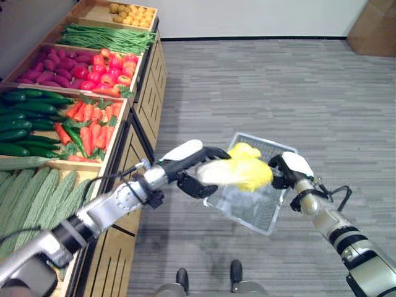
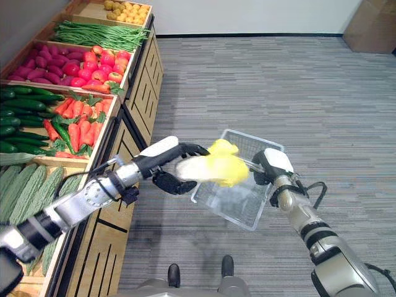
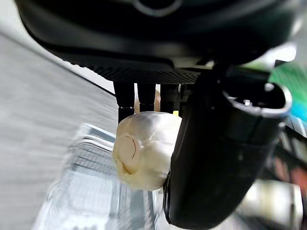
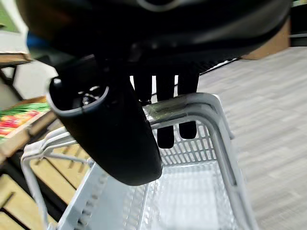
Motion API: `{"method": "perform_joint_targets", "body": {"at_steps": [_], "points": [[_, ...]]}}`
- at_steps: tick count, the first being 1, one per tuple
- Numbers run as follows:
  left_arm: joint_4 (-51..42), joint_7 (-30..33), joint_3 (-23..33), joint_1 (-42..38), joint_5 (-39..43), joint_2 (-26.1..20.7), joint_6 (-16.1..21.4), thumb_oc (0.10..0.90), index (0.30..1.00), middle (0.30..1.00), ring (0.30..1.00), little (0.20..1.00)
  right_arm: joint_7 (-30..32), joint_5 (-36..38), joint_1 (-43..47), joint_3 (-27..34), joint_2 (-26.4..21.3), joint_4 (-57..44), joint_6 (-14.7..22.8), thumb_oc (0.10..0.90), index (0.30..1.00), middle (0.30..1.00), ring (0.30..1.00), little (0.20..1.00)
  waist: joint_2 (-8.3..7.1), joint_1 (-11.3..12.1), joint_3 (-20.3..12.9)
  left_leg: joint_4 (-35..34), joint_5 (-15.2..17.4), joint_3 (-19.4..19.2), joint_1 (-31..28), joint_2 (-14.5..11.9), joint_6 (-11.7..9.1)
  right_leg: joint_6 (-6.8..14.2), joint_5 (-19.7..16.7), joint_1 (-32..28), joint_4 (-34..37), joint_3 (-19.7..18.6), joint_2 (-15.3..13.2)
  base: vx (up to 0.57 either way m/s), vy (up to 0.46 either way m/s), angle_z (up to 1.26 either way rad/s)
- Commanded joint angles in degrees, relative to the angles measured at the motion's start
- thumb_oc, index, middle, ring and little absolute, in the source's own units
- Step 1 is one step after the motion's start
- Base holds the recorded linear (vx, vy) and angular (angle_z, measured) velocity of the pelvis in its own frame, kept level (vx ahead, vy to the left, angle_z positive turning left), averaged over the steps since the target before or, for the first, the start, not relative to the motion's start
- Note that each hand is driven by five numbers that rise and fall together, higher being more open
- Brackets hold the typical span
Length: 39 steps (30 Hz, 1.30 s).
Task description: Get the vegetables into the basket
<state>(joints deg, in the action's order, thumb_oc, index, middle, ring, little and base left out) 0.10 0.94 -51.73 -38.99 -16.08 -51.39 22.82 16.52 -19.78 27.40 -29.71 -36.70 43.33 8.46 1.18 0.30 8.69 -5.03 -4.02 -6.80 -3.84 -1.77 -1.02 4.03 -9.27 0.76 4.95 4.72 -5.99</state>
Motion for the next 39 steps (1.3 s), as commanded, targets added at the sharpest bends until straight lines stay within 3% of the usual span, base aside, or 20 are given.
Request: {"method": "perform_joint_targets", "body": {"at_steps": [1,6,14,20,21,22,24,26,34,35,37,38,39], "points": [[-0.63,7.53,-1.04,-4.03,-8.35,1.04,6.34,0.400,0.300,0.300,0.300,0.300,7.54,3.46,8.68,2.06,-1.00,-3.58,5.05,0.400,0.300,0.300,0.300,0.300,-2.57,0.11,-6.02,0.12,2.71,1.91,2.06,-1.38,-2.29,5.74,5.61,-0.96,-1.23,-0.10,-2.45,0.00,0.000,0.00],[2.12,10.70,-3.55,-5.27,-14.15,4.04,5.69,0.400,0.300,0.300,0.300,0.300,9.61,5.99,10.87,2.78,1.95,-5.50,5.65,0.400,0.300,0.300,0.300,0.300,-2.47,-0.23,-6.40,0.04,2.77,1.56,1.95,-1.46,-2.35,5.94,5.46,-1.21,-0.77,-0.05,-2.44,0.00,0.000,0.00],[12.48,15.09,2.05,1.98,-20.66,13.17,1.20,0.400,0.300,0.300,0.300,0.300,9.20,10.32,5.99,6.93,4.97,-21.54,8.53,0.400,0.300,0.300,0.300,0.300,-2.57,-0.90,-7.10,0.03,2.64,1.04,1.87,-1.46,-2.09,5.73,5.06,-1.11,-0.46,-0.52,-2.46,0.00,0.002,-0.04],[19.40,16.45,4.38,5.39,-24.81,16.61,-1.88,0.412,0.316,0.316,0.316,0.316,7.42,12.57,1.53,8.86,5.87,-30.34,10.12,0.400,0.300,0.300,0.300,0.300,-2.68,-1.29,-7.32,0.03,2.78,0.50,1.51,-1.54,-2.02,5.70,5.11,-1.36,-0.35,-0.89,-2.42,0.00,0.002,-0.01],[20.69,16.86,4.94,5.93,-25.46,17.08,-2.68,0.710,0.734,0.734,0.734,0.734,7.09,12.90,0.84,9.03,5.88,-31.29,10.31,0.400,0.300,0.300,0.300,0.300,-2.71,-1.32,-7.34,0.03,2.78,0.49,1.49,-1.59,-2.02,5.67,5.13,-1.35,-0.37,-0.88,-2.42,0.00,0.000,0.00],[22.19,17.28,5.51,6.63,-26.65,17.60,-3.76,0.900,1.000,1.000,1.000,1.000,6.79,13.51,0.03,9.32,5.95,-32.32,10.50,0.400,0.300,0.300,0.300,0.300,-2.75,-1.41,-7.38,0.03,2.79,0.42,1.46,-1.63,-2.01,5.66,5.15,-1.40,-0.36,-0.93,-2.42,0.00,0.000,0.00],[23.14,17.80,6.02,7.15,-27.39,18.09,-4.27,0.900,1.000,1.000,1.000,1.000,6.42,14.00,-0.88,9.73,5.91,-33.24,10.52,0.400,0.300,0.300,0.300,0.300,-2.73,-1.42,-7.51,0.03,2.82,0.36,1.42,-1.64,-2.01,5.65,5.14,-1.43,-0.35,-0.99,-2.43,0.00,0.000,0.00],[27.42,18.56,8.71,8.65,-30.47,19.44,-7.94,0.900,1.000,1.000,1.000,1.000,5.07,14.25,-4.27,10.66,5.05,-35.77,9.98,0.400,0.300,0.300,0.300,0.300,-2.83,-1.51,-7.71,0.03,2.93,0.18,1.22,-1.75,-2.07,5.56,5.27,-1.71,-0.24,-0.92,-2.39,0.00,0.000,0.00],[22.91,19.26,13.77,13.42,-26.72,18.77,-6.72,0.900,1.000,1.000,1.000,1.000,4.70,13.17,-8.56,13.15,4.33,-33.95,8.90,0.400,0.300,0.300,0.300,0.300,-2.97,-1.50,-7.70,0.03,2.89,0.18,1.14,-2.00,-2.21,5.40,5.31,-1.83,-0.16,-0.88,-2.22,0.00,0.000,0.00],[17.68,17.47,16.02,16.45,-19.54,18.62,-3.49,0.900,1.000,1.000,1.000,1.000,4.62,12.41,-10.46,14.40,4.17,-31.67,7.98,0.400,0.300,0.300,0.300,0.300,-3.07,-1.22,-7.54,0.03,2.73,0.34,1.27,-2.01,-2.20,5.30,5.25,-1.73,-0.23,-0.83,-2.17,0.00,0.000,0.00],[12.40,12.76,18.51,20.67,-9.47,18.36,-1.55,0.900,1.000,1.000,1.000,1.000,4.81,11.32,-11.94,15.53,4.16,-29.72,7.00,0.400,0.300,0.300,0.300,0.300,-3.11,-1.02,-7.63,0.03,3.25,0.59,1.03,-2.05,-2.20,5.31,5.70,-2.07,-0.15,-0.66,-2.14,0.02,-0.012,0.00],[7.97,9.41,22.29,26.45,4.40,19.44,-1.07,0.900,1.000,1.000,1.000,1.000,5.18,10.51,-14.09,17.37,4.57,-26.77,5.73,0.400,0.300,0.300,0.300,0.300,-3.16,-0.55,-7.33,0.03,2.63,0.82,1.18,-1.93,-2.06,5.11,5.18,-1.97,-0.15,-0.55,-2.21,0.04,-0.010,-0.02],[7.70,9.16,22.42,26.65,4.65,19.30,-1.21,0.900,1.000,1.000,1.000,1.000,5.20,10.51,-14.15,17.28,4.60,-26.75,5.74,0.400,0.300,0.300,0.300,0.300,-3.12,-0.63,-7.46,0.03,3.16,0.87,0.91,-1.97,-2.10,5.19,5.61,-2.27,-0.10,-0.49,-2.18,0.00,0.000,0.00]]}}
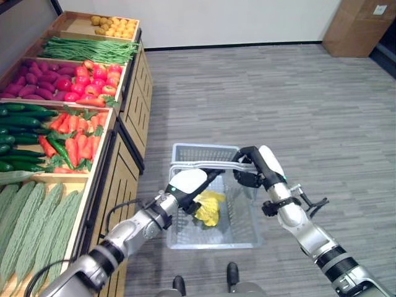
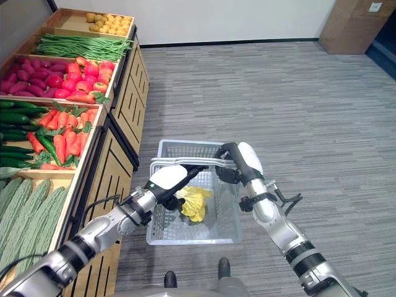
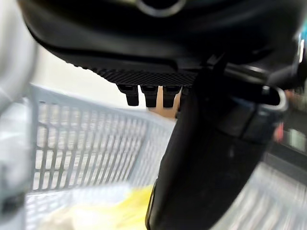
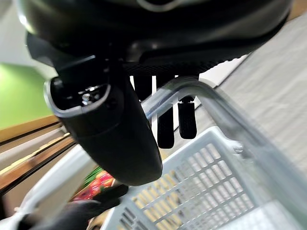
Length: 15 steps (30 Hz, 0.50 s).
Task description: Get the vegetables into the basket
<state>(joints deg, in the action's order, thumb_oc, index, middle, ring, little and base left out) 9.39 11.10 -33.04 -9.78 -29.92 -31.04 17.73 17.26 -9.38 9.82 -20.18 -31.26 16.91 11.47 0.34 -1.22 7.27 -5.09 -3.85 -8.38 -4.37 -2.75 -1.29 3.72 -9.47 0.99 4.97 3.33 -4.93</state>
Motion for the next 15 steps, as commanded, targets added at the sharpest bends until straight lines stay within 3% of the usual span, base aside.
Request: {"method": "perform_joint_targets", "body": {"at_steps": [1,6,11,15], "points": [[-3.62,-1.83,4.97,-0.35,24.55,-0.44,4.13,0.900,1.000,1.000,1.000,1.000,4.39,0.48,2.39,8.61,-0.53,0.89,2.41,0.400,0.300,0.300,0.300,0.300,-2.22,1.10,-5.81,0.09,2.95,2.57,1.40,-0.97,-1.79,5.46,5.81,-2.64,-0.12,1.02,-3.24,0.04,-0.006,0.00],[-8.31,-12.99,7.39,9.86,48.75,-1.71,1.11,0.900,1.000,1.000,1.000,1.000,3.01,2.85,-1.74,11.45,0.89,12.75,0.75,0.400,0.300,0.300,0.300,0.300,-1.84,1.56,-5.40,0.09,2.63,3.32,1.51,-0.92,-1.73,5.29,5.88,-2.87,-0.02,1.58,-3.13,0.00,-0.013,0.06],[0.09,-15.64,9.94,15.20,46.51,-2.38,-0.38,0.900,1.000,1.000,1.000,1.000,1.74,1.46,-6.12,13.14,1.22,22.59,0.10,0.400,0.300,0.300,0.300,0.300,-1.76,1.84,-5.01,0.09,2.22,4.01,1.93,-1.00,-1.89,5.30,6.02,-2.66,-0.18,1.87,-2.97,-0.01,-0.017,0.07],[11.99,-13.85,12.80,17.34,40.84,0.20,-1.21,0.900,1.000,1.000,1.000,1.000,1.59,1.60,-8.50,14.62,2.26,30.97,-0.11,0.400,0.300,0.300,0.300,0.300,-1.76,1.88,-4.61,0.17,1.94,4.04,2.23,-1.25,-2.02,5.23,6.00,-2.37,-0.30,2.09,-2.86,0.00,-0.003,0.01]]}}
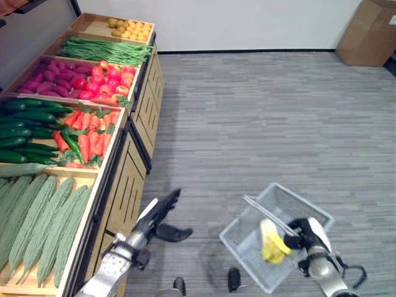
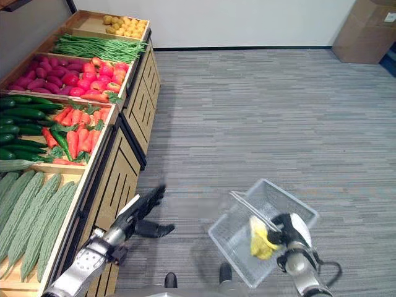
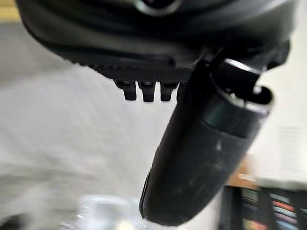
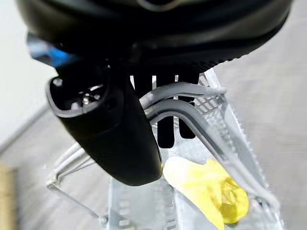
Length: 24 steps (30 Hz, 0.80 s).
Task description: Get the vegetables into the basket
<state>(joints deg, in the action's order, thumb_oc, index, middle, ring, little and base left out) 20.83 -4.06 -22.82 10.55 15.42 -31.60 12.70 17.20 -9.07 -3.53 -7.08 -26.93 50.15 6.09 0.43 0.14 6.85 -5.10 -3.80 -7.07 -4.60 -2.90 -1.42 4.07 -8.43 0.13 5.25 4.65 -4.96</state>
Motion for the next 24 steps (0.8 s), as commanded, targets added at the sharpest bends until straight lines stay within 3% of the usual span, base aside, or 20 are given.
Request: {"method": "perform_joint_targets", "body": {"at_steps": [1,7,9,15,20,24], "points": [[5.84,2.58,3.69,-3.03,-6.74,2.25,3.21,0.900,1.000,1.000,1.000,1.000,1.39,1.27,4.38,1.74,-1.67,0.10,5.11,0.400,0.300,0.300,0.300,0.300,-1.92,0.48,-4.17,0.18,1.83,2.66,2.52,-1.19,-1.93,4.83,4.93,-1.41,-0.57,0.68,-2.80,0.00,0.000,0.00],[22.38,6.99,5.72,-4.02,-19.17,6.42,2.46,0.900,1.000,1.000,1.000,1.000,1.06,1.12,2.35,2.56,-0.99,7.04,5.11,0.400,0.300,0.300,0.300,0.300,-1.91,0.28,-3.68,0.33,1.75,2.56,2.74,-1.53,-2.08,4.72,4.99,-1.07,-0.72,0.52,-2.53,0.00,0.000,0.00],[34.09,9.49,7.33,-5.44,-24.87,9.41,0.88,0.900,1.000,1.000,1.000,1.000,0.87,1.12,1.60,2.63,-0.23,10.99,4.84,0.400,0.300,0.300,0.300,0.300,-1.86,0.04,-3.36,0.39,1.66,2.39,2.76,-1.73,-2.25,4.57,5.11,-0.84,-0.95,0.36,-2.30,0.01,-0.028,-0.03],[51.14,15.53,12.46,-7.53,-28.75,13.79,-4.14,0.900,1.000,1.000,1.000,1.000,0.59,0.07,1.22,0.86,0.56,14.47,4.20,0.400,0.300,0.300,0.300,0.300,-1.82,-0.17,-2.16,0.70,1.49,2.27,3.08,-2.65,-2.52,3.62,6.90,0.73,-4.13,0.07,-1.55,0.00,-0.025,-0.05],[53.67,16.97,11.92,-9.09,-31.63,14.59,-5.91,0.900,1.000,1.000,1.000,1.000,0.28,-0.86,3.07,-1.60,0.08,16.57,3.38,0.400,0.300,0.300,0.300,0.300,-1.64,-0.26,0.53,3.07,1.63,3.32,5.21,-3.92,-2.73,2.51,9.43,4.46,-10.01,-0.11,-0.33,-0.03,-0.069,-0.01],[52.92,17.46,12.27,-9.83,-29.40,14.66,-5.91,0.900,1.000,1.000,1.000,1.000,0.11,-1.00,3.82,-2.81,-0.32,16.35,3.40,0.400,0.300,0.300,0.300,0.300,-1.75,-0.06,1.83,6.32,2.11,4.77,7.55,-4.82,-3.01,1.58,10.79,5.96,-12.18,0.30,0.71,0.00,-0.143,0.07]]}}
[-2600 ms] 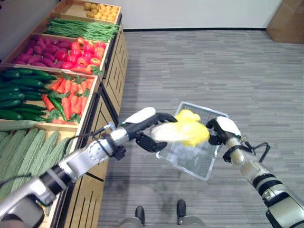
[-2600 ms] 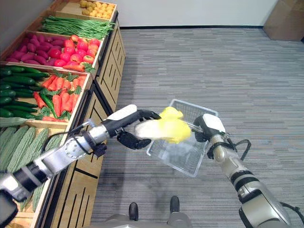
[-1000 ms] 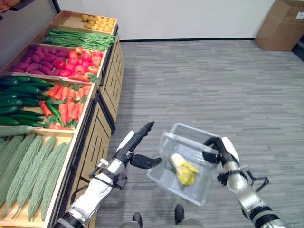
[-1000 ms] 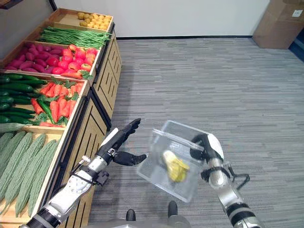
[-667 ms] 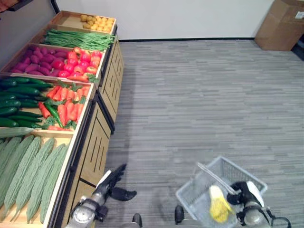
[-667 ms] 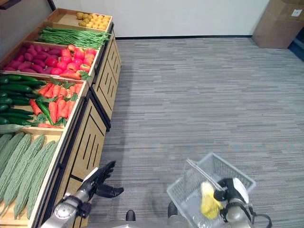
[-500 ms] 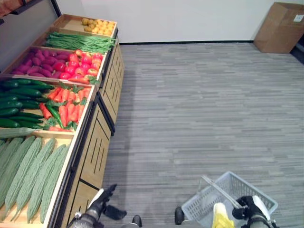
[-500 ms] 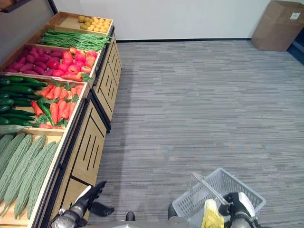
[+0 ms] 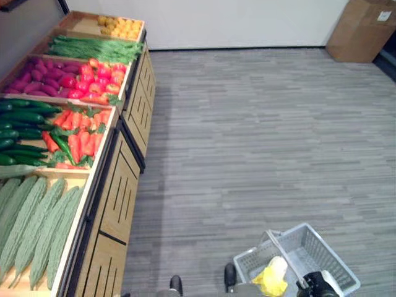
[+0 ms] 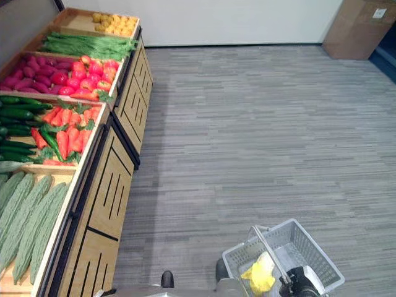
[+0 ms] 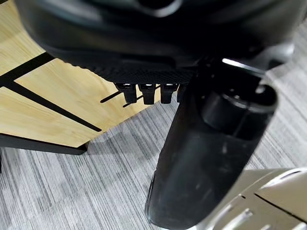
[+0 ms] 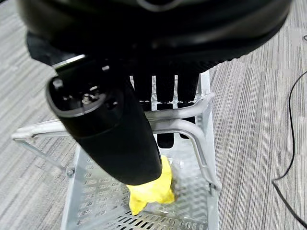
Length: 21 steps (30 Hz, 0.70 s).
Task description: Get the vegetables into the basket
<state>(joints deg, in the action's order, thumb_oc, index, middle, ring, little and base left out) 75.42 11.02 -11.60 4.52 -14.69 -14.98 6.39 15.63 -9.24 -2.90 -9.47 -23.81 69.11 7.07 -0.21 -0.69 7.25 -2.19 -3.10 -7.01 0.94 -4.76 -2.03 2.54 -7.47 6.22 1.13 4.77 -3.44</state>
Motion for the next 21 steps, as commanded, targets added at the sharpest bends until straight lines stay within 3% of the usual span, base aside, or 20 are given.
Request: {"method": "perform_joint_targets", "body": {"at_steps": [1,3,4,6,8,9,12,14,21], "points": [[-1.88,2.46,0.94,-4.15,1.10,-2.01,0.52,0.900,1.000,1.000,1.000,1.000,1.68,-0.86,3.37,-0.80,-3.53,-2.96,2.45,0.400,0.300,0.300,0.300,0.300,-1.17,0.89,1.84,4.35,1.38,4.88,2.61,-3.27,-2.67,2.80,10.20,-0.09,-8.36,0.51,-0.53,0.02,-0.119,0.14],[-1.91,2.45,0.91,-4.38,1.28,-2.10,0.45,0.900,1.000,1.000,1.000,1.000,1.77,-0.92,3.21,-0.83,-3.66,-3.95,2.49,0.400,0.300,0.300,0.300,0.300,-1.31,0.75,2.15,5.36,1.39,5.07,3.28,-3.44,-2.90,2.52,10.39,-0.09,-8.43,0.76,-0.36,0.01,-0.127,0.25],[-2.62,2.60,0.77,-4.94,1.90,-2.24,0.56,0.900,1.000,1.000,1.000,1.000,1.79,-0.61,2.95,-0.89,-3.87,-4.05,2.72,0.400,0.300,0.300,0.300,0.300,-1.81,0.82,3.16,10.93,2.48,5.42,5.50,-3.19,-3.63,1.78,10.87,-0.63,-8.35,1.14,-0.12,0.03,-0.182,0.16],[-3.11,3.38,0.58,-5.43,2.75,-2.17,0.65,0.900,1.000,1.000,1.000,1.000,1.64,-1.13,2.73,-1.50,-4.35,-5.28,2.83,0.400,0.300,0.300,0.300,0.300,-1.90,1.18,4.20,13.31,2.17,6.85,6.54,-2.21,-3.83,1.53,10.95,-1.57,-7.94,1.38,-0.07,0.05,-0.103,0.18],[-3.44,3.67,0.61,-5.94,3.48,-2.34,0.73,0.900,1.000,1.000,1.000,1.000,1.60,-1.21,2.56,-1.45,-4.86,-6.35,2.83,0.400,0.300,0.300,0.300,0.300,-1.90,1.33,4.59,12.21,1.73,7.38,7.47,-2.00,-3.64,1.62,11.31,-1.84,-7.88,1.69,-0.19,0.06,0.016,0.24],[-3.61,4.15,0.02,-7.12,4.20,-2.39,0.88,0.900,1.000,1.000,1.000,1.000,2.14,-0.59,2.42,-1.00,-5.35,-6.53,2.86,0.400,0.300,0.300,0.300,0.300,-1.62,1.69,4.65,8.05,-1.47,8.15,11.57,-1.87,-3.09,1.70,12.05,-2.01,-8.00,2.44,-0.12,0.07,0.057,0.08],[-3.81,4.61,-0.64,-7.58,3.55,-2.54,0.98,0.900,1.000,1.000,1.000,1.000,2.58,-0.71,2.47,-1.26,-5.43,-7.81,3.15,0.400,0.300,0.300,0.300,0.300,-1.78,2.04,4.54,6.31,-3.51,8.55,14.15,-1.75,-3.08,1.89,12.78,-2.43,-8.25,1.99,0.08,0.13,0.080,0.36],[-3.90,4.63,-0.67,-7.40,3.56,-2.70,0.91,0.900,1.000,1.000,1.000,1.000,2.62,-0.86,2.28,-1.38,-5.26,-7.97,3.24,0.400,0.300,0.300,0.300,0.300,-2.04,2.35,4.44,6.81,-3.18,8.72,14.38,-1.38,-2.97,2.04,13.23,-2.78,-8.37,1.42,0.10,0.14,0.090,-0.05],[-4.42,4.39,-0.84,-6.47,1.93,-4.42,1.15,0.900,1.000,1.000,1.000,1.000,1.95,-1.11,2.72,-1.19,-2.94,-8.38,2.70,0.400,0.300,0.300,0.300,0.300,-4.13,2.97,3.25,12.52,3.47,5.59,13.64,2.65,0.33,4.77,13.24,-3.87,-9.64,-2.25,-3.71,0.17,0.204,-0.43]]}}
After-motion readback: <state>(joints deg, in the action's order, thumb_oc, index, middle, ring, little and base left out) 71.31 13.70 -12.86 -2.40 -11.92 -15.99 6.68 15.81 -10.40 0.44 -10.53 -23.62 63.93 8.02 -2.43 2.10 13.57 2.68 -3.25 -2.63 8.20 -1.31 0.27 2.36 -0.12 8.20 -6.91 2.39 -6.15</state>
